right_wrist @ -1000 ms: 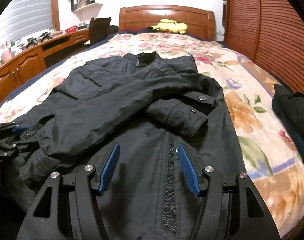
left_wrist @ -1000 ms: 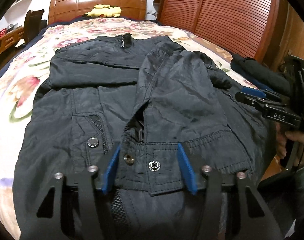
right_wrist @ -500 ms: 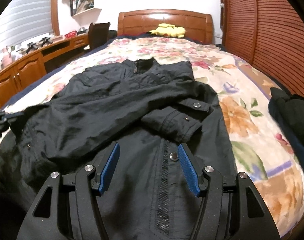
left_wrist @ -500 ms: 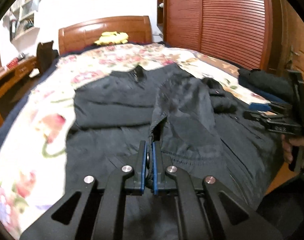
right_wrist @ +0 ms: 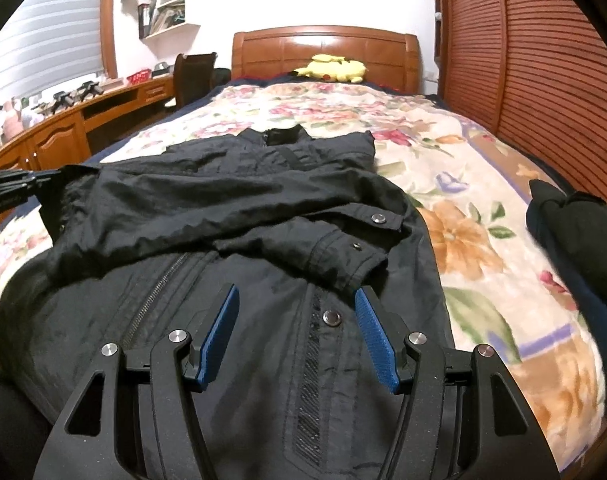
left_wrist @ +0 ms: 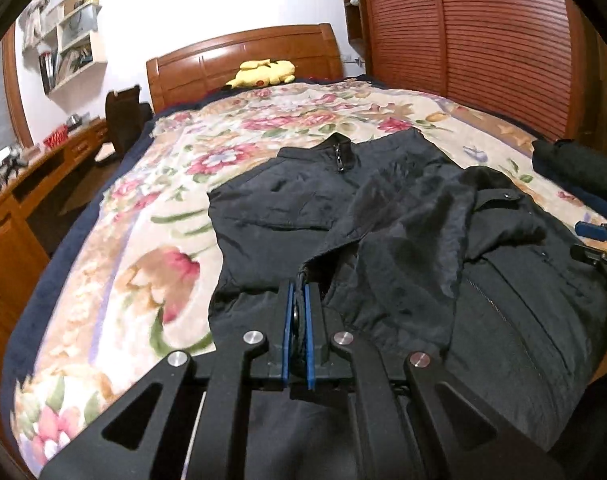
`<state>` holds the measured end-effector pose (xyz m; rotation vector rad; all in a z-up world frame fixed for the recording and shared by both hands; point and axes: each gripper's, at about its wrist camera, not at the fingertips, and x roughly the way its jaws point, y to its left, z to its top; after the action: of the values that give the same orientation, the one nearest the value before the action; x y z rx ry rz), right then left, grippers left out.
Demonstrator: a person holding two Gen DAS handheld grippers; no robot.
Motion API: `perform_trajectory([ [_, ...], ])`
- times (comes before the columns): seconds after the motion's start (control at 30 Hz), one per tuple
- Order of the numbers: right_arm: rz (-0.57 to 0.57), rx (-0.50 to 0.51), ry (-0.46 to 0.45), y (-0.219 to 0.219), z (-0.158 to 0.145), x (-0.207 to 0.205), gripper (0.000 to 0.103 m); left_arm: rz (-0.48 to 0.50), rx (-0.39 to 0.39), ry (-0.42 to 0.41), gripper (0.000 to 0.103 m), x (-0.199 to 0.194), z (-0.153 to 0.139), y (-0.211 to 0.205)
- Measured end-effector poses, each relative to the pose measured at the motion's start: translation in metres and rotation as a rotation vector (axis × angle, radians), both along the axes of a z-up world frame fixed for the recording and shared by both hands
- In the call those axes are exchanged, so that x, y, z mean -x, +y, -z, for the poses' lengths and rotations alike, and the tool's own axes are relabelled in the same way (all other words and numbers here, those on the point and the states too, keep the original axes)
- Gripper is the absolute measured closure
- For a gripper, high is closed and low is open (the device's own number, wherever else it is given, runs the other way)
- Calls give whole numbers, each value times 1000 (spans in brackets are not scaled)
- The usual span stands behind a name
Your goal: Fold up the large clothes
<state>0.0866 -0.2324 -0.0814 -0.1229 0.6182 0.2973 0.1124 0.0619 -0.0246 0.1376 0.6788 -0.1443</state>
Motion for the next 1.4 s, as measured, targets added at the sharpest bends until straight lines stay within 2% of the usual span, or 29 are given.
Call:
perform_trajectory([
  [0.1,1,1,-2,-1,-1,0,41,7,47,18,100,3,2,8],
  [0.17,0,-2,-5,-1,-1,0,41,-3,42,2,98,9,1,11],
  [0.4,-3,18,-8,1,2,1,41,7,76,-11,64,40,5,22],
  [0.6,4,41,-12,-7,6,5,41,5,67,4,51,63,19,27],
  [1.13,-1,60,-15,-9,18,2,38,-84,55,62,49,100,66,48],
  [1.4,-1,98,3,-3,32,-1,37,-93,94,72,48,111,84,57],
])
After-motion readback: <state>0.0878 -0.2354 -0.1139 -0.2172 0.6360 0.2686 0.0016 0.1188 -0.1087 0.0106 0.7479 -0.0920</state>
